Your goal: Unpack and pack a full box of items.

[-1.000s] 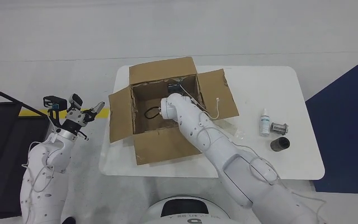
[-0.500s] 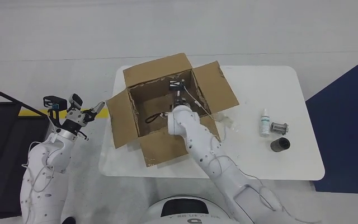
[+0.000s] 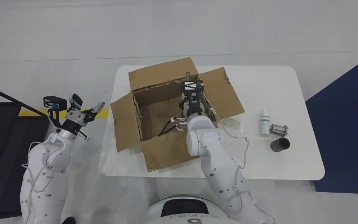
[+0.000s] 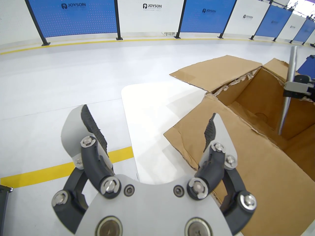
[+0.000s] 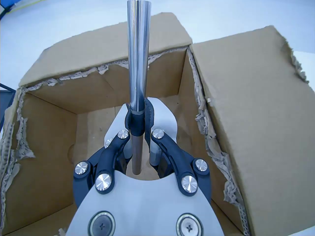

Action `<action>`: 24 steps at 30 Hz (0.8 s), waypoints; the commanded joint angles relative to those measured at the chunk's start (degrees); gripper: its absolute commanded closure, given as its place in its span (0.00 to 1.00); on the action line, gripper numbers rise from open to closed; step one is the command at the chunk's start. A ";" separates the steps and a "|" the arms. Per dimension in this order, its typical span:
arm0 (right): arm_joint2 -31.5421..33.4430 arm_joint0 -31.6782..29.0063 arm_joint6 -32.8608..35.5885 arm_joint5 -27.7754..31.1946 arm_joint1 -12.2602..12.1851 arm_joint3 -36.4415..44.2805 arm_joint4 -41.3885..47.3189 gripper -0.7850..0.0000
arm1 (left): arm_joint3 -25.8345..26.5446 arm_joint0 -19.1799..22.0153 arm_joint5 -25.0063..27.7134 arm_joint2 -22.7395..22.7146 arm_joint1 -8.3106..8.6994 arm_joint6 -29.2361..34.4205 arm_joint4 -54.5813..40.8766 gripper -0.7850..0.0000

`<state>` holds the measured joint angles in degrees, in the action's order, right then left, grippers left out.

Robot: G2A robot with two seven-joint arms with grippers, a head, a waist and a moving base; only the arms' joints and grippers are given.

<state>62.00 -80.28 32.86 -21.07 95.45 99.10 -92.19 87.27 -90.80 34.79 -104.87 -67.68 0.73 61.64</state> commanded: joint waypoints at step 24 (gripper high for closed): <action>21.87 -34.63 -37.96 20.48 -4.03 28.32 28.07 1.00 | 0.00 0.00 0.00 0.00 0.00 0.00 0.00 0.00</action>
<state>82.55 -113.83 -3.40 -1.77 91.51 127.55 -66.12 87.27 -90.80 34.79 -104.87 -67.68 0.73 61.64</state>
